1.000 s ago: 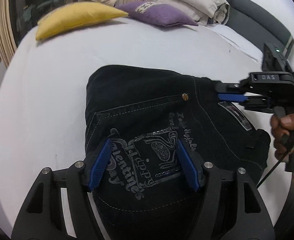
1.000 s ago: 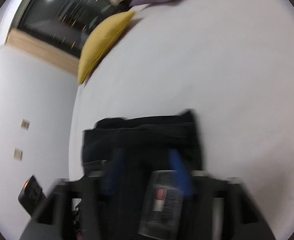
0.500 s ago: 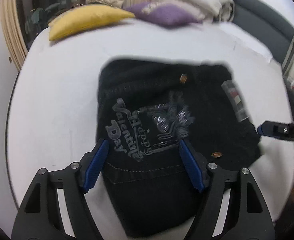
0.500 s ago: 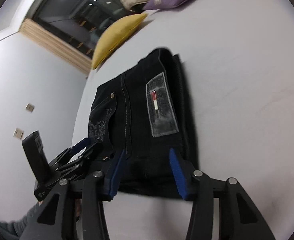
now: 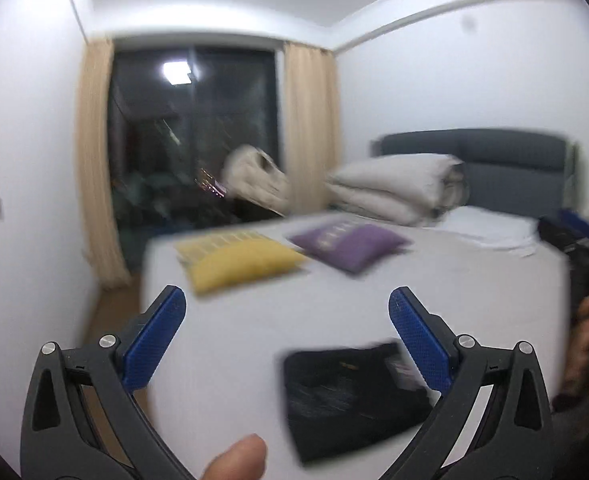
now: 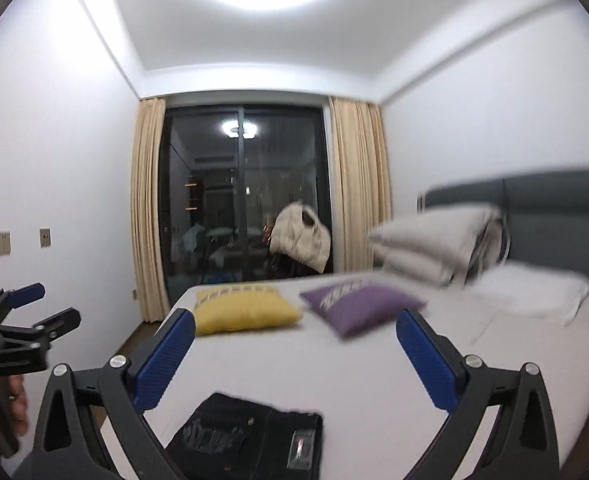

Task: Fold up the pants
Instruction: 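Open both tools and lift them away from the folded jeans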

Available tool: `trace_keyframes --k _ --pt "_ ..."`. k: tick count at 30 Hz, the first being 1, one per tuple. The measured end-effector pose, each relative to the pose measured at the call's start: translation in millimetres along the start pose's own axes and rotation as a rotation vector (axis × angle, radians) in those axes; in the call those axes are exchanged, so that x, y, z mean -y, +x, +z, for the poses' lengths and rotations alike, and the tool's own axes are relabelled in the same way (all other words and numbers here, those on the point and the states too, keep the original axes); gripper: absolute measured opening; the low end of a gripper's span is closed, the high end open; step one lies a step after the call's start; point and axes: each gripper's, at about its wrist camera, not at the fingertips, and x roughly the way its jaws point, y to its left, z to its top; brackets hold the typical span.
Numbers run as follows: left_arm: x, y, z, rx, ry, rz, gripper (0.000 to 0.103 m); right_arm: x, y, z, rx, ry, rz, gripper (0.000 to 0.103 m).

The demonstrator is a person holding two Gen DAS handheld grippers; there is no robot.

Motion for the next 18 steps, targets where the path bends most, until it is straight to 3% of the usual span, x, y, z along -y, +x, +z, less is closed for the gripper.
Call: trace_keyframes --k 3,6,11,13,18 --pt "-9 -15 8 -0.072 -0.089 -0.077 0.103 -5 -21 17 -0.006 0.006 -0.017 0.103" --pt "-11 -30 10 -0.081 -0.072 -0.133 0.103 -2 -32 28 -0.041 0.04 -0.003 0.103" --pt "-5 -40 4 -0.149 -0.016 -0.067 0.103 0 -31 17 -0.183 0.101 -0.04 0.103" --pt "-6 -26 -2 -0.24 -0.02 0.033 0.103 4 -25 10 -0.241 0.143 -0.052 0.103" --pt "-7 10 -34 -0.436 -0.11 0.101 0.103 7 -10 -12 -0.388 0.227 -0.084 0.103"
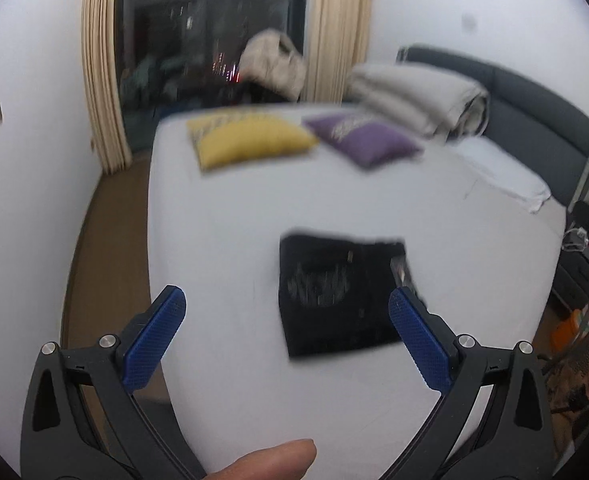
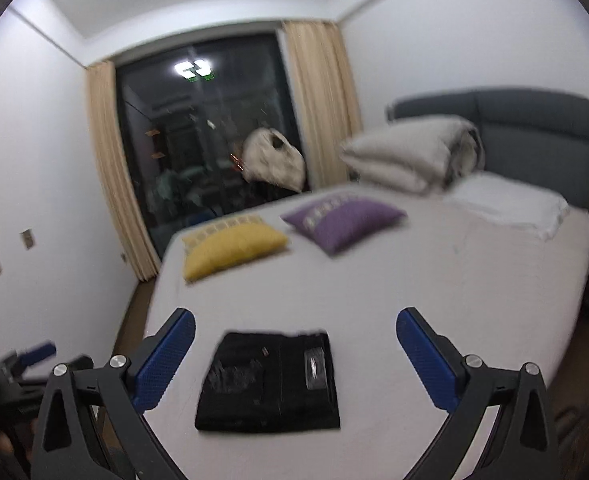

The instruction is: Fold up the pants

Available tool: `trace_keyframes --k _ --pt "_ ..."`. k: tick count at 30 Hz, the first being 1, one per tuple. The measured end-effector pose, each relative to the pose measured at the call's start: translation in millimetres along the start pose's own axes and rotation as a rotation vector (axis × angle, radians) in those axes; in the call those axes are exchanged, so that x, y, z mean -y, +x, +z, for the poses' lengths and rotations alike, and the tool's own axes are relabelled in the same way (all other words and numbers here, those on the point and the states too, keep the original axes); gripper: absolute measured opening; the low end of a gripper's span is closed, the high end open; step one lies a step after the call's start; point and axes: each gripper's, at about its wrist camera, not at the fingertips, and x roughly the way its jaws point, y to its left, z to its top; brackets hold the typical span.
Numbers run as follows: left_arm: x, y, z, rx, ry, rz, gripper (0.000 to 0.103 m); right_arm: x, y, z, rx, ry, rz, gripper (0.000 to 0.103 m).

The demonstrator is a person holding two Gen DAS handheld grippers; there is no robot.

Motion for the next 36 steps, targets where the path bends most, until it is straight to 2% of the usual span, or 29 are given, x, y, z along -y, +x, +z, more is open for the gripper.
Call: trace_keyframes --k 5,7,11,18,36 --pt "8 38 -14 -0.115 -0.02 0.022 0.103 -7 26 -16 -0.139 0.012 -0.061 0.103" --pt "10 55 -17 -0.134 -0.01 0.03 0.103 -14 37 -26 -0.195 -0.007 -0.068 0.103" --pt "14 82 -20 -0.16 -0.004 0.021 0.103 -23 52 -40 -0.244 -0.034 -0.066 0.103" --pt "19 95 -12 -0.17 -0.001 0.002 0.103 -31 58 -49 -0.258 -0.068 -0.079 0.103" --pt "24 90 -8 -0.168 0.013 0.002 0.103 -23 63 -53 -0.303 -0.066 -0.099 0.103"
